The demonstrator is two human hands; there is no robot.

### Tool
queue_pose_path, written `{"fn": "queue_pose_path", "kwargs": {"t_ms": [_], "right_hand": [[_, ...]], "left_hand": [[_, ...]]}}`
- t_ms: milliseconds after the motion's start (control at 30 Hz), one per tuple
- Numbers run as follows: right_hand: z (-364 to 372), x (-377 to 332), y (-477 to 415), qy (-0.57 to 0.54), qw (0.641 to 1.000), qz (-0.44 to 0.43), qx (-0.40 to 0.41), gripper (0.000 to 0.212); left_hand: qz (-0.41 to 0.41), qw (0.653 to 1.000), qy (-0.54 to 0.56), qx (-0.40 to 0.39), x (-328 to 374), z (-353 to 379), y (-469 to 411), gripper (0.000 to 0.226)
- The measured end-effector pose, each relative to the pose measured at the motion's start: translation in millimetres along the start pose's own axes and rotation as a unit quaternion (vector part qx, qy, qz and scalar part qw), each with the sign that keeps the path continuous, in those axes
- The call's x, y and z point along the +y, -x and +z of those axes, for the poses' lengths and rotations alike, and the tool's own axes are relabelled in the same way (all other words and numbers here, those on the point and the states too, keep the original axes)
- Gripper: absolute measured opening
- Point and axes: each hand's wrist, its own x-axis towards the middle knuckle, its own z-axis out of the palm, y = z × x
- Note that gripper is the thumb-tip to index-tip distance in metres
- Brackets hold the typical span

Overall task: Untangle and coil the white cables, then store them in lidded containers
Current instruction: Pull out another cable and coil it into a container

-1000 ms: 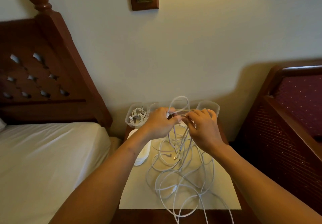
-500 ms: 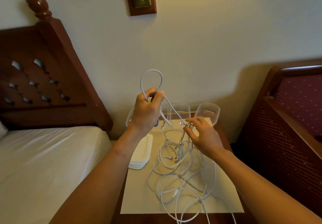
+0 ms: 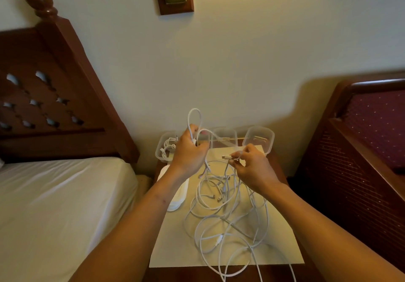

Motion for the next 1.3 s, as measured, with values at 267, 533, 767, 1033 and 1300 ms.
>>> {"fn": "queue_pose_path", "kwargs": {"t_ms": [267,533,767,1033,1300], "right_hand": [[-7,-11,-12,0.22,0.968,-0.033,-0.111,0.019],[-9,-32,-10,0.326,0.924,-0.065,-0.19,0.03],[-5,-41,-15,0.333,0.923,-0.086,-0.173,0.028],[-3,5,-5,-0.208,0.972,0.043,-0.096,0.023],[-2,27,-14,-0.117,0.986,0.118,0.014,0.025]], "left_hand": [[-0.058,0.995,0.053,-0.058,-3,15,3,0.038],[-0.045,0.992,0.086,-0.082,6,32,-1,0.034],[-0.024,0.996,0.027,-0.079,21,32,-8,0.022],[-0.017,0.994,0.102,-0.021,9,16,-5,0.04],[0.004,0.98,0.199,0.025,10,7,8,0.042]]}}
